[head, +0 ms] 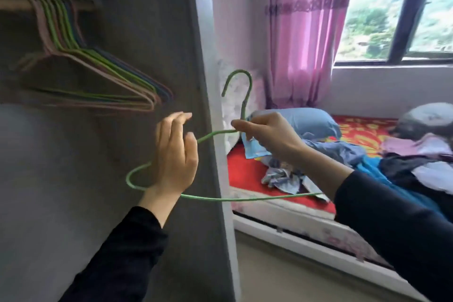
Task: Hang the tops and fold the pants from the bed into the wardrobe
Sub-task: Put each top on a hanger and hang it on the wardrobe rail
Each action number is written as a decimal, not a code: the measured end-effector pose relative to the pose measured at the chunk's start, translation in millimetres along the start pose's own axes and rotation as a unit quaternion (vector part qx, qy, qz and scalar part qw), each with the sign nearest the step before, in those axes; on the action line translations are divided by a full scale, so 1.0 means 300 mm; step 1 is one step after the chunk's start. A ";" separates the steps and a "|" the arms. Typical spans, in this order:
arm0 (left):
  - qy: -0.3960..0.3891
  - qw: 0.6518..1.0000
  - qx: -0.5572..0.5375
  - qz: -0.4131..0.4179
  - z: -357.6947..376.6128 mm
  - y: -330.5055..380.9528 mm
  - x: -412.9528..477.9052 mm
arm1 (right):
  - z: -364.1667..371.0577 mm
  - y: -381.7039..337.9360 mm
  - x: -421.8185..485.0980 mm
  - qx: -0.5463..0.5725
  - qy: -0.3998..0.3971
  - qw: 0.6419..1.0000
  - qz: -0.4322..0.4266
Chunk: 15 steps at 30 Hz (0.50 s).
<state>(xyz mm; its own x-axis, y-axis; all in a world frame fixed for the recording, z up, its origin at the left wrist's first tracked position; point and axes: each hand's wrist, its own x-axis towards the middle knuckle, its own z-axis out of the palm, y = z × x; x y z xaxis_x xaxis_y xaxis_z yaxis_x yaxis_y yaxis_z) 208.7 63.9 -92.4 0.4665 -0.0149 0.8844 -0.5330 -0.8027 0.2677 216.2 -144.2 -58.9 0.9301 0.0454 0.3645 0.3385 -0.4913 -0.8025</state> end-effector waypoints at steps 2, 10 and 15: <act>-0.035 0.998 -0.057 0.011 0.164 0.135 -0.069 | -0.152 0.155 -0.056 -0.031 0.026 0.999 0.030; -0.193 0.963 -0.186 -0.013 0.943 0.726 -0.241 | -0.813 0.757 -0.229 -0.118 0.091 0.976 0.161; -0.288 0.935 -0.209 -0.012 1.348 1.081 -0.282 | -1.178 1.058 -0.259 -0.161 0.130 0.948 0.241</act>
<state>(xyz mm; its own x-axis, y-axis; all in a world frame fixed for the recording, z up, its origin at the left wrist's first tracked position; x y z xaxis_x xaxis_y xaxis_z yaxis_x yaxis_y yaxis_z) 281.8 -436.4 -234.9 0.7207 -0.4143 0.5558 -0.6900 -0.5061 0.5175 200.9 -611.0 -175.0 0.8848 -0.4478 0.1289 -0.2176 -0.6417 -0.7354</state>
